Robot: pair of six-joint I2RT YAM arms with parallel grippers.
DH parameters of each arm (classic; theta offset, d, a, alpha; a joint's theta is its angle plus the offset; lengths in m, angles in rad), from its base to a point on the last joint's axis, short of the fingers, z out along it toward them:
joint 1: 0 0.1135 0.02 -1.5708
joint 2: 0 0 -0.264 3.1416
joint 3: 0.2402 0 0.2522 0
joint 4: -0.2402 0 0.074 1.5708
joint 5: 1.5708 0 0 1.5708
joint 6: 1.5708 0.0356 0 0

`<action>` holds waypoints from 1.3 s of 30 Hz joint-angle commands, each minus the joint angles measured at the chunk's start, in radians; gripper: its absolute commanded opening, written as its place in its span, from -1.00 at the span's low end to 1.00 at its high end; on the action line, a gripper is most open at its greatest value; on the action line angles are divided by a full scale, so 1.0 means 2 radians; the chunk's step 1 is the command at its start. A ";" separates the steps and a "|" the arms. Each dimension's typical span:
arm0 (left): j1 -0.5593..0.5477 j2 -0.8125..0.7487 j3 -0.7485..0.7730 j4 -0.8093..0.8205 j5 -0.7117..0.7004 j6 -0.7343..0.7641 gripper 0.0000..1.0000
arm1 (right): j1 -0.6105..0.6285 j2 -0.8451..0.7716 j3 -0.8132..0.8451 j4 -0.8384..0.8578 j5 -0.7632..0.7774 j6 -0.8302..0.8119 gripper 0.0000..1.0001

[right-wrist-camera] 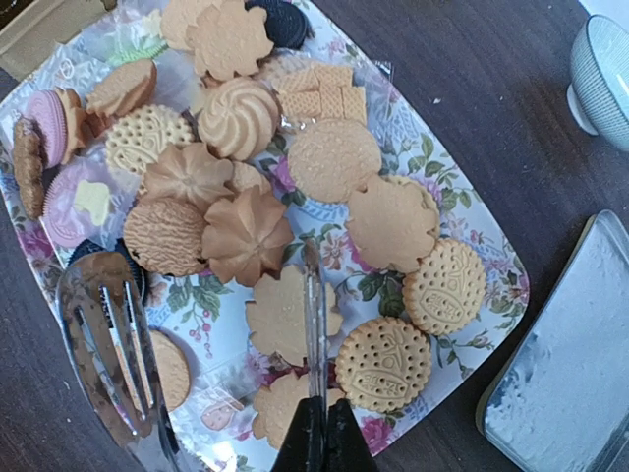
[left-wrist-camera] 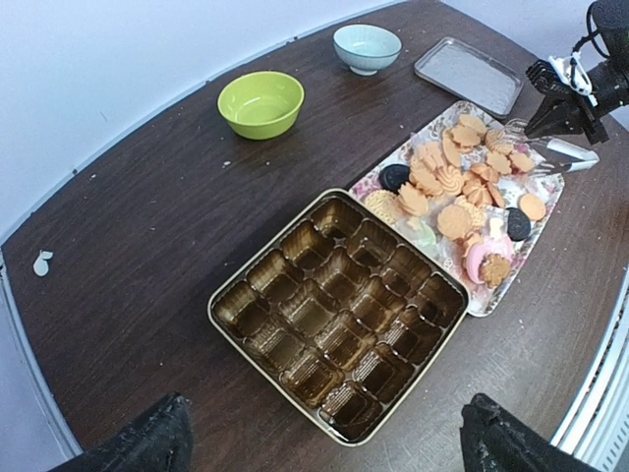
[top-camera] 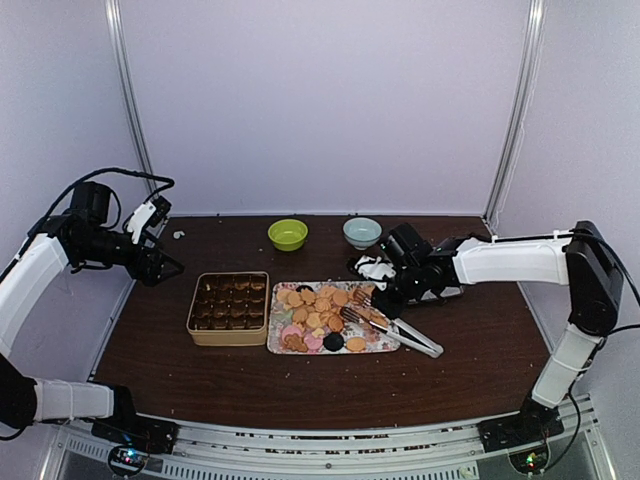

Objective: Pack the cookies
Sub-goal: Pick up the clamp from the plate, then pass from the right arm to the left

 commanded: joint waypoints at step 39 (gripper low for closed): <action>-0.308 0.161 0.222 -0.149 0.019 0.144 -0.01 | 0.143 0.076 0.344 -0.126 -0.112 0.060 -1.00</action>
